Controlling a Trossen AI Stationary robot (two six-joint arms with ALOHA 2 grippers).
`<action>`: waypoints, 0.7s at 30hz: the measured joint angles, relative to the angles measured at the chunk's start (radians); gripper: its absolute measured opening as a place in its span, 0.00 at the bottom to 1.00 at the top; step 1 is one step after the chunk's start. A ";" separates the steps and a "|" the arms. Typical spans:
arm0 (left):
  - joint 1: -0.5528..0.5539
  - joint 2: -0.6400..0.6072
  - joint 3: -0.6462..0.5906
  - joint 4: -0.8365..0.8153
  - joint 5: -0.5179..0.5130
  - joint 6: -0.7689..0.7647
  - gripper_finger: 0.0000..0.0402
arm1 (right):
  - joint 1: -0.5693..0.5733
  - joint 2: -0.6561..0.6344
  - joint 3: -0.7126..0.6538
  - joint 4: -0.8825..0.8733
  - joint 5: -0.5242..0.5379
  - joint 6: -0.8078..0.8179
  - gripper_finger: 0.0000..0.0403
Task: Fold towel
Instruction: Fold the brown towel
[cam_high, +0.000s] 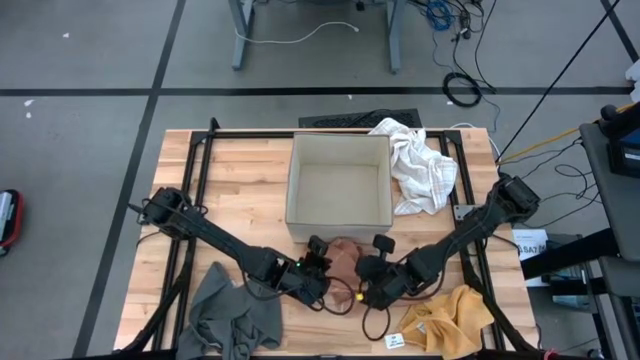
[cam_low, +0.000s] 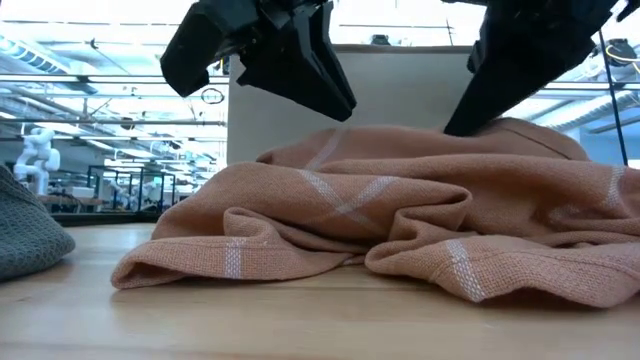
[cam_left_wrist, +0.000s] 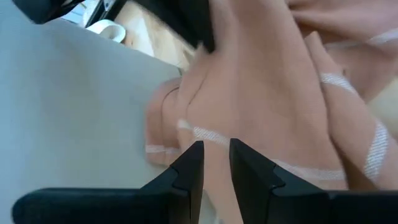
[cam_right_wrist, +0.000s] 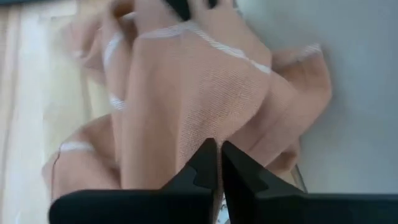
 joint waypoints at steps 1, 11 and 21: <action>0.000 -0.003 0.000 0.002 -0.004 0.003 0.21 | 0.009 0.000 0.000 0.009 0.000 -0.023 0.02; 0.043 -0.064 0.000 0.100 0.283 0.050 0.21 | 0.150 0.000 0.097 0.116 -0.028 -0.459 0.00; 0.127 -0.061 0.000 0.183 0.634 0.063 0.21 | 0.188 0.022 0.116 0.167 -0.158 -0.515 0.00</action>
